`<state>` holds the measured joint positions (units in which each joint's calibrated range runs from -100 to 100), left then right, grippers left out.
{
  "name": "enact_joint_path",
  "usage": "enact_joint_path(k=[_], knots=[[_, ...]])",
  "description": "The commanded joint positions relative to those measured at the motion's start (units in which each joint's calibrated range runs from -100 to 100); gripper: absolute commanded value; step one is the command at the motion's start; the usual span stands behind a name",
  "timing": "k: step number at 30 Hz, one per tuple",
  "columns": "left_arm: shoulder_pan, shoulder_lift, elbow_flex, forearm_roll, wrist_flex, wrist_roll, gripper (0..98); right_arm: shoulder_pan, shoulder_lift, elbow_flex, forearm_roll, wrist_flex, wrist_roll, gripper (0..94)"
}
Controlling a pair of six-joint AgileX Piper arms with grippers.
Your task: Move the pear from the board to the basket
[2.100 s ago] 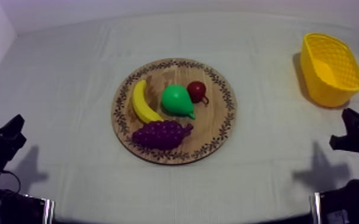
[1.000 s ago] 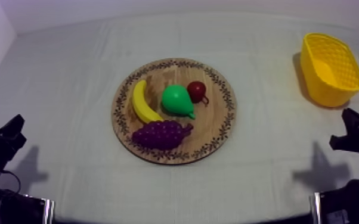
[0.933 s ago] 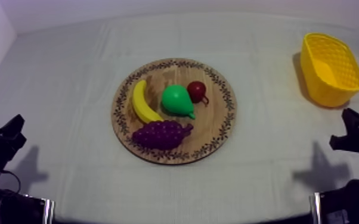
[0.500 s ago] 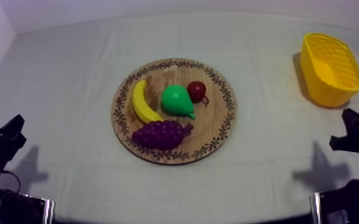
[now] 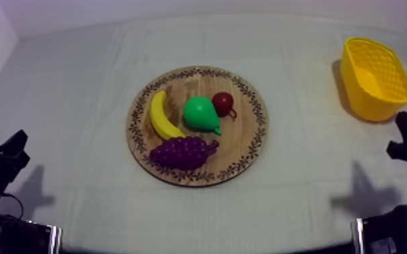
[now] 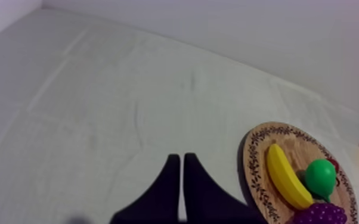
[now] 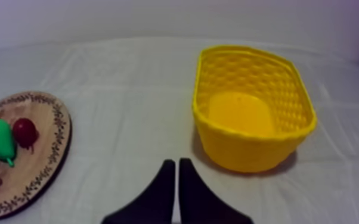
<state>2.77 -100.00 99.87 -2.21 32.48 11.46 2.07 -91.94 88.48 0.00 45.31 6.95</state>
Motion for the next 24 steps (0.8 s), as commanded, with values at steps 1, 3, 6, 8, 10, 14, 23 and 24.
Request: enact_joint_path(k=[1, 3, 6, 8, 10, 14, 23, 24], knots=[[0.01, 0.00, 0.02, -0.02, 0.01, -0.01, 0.1, -0.32, 5.66, -6.80, -0.21, 0.83, -0.28, 0.5], [0.01, 0.00, 0.02, -0.02, 0.01, 0.02, 0.1, -0.64, 10.26, -11.43, -0.62, 1.49, -0.66, 0.5], [0.01, 0.00, 0.02, -0.02, 0.01, 0.00, 0.1, -1.48, 16.37, -18.19, -1.19, 2.25, -0.96, 0.5], [0.01, 0.00, 0.02, -0.02, 0.01, 0.02, 0.1, -2.39, 19.83, -22.25, -1.54, 2.39, -0.45, 0.5], [0.01, 0.00, 0.02, -0.02, 0.01, 0.03, 0.1, -3.62, 23.28, -26.13, -1.61, 2.46, -0.20, 0.5], [0.01, 0.00, 0.02, -0.02, 0.01, 0.04, 0.1, -5.34, 30.83, -34.97, -2.67, 3.80, -0.13, 0.6], [0.01, 0.00, 0.02, -0.02, 0.01, -0.01, 0.1, -10.52, 46.02, -51.03, -7.07, 9.85, 2.32, 4.8], [0.01, 0.00, 0.02, -0.02, 0.01, -0.01, 0.1, -11.61, 47.62, -51.81, -7.08, 10.34, 2.39, 5.8]])
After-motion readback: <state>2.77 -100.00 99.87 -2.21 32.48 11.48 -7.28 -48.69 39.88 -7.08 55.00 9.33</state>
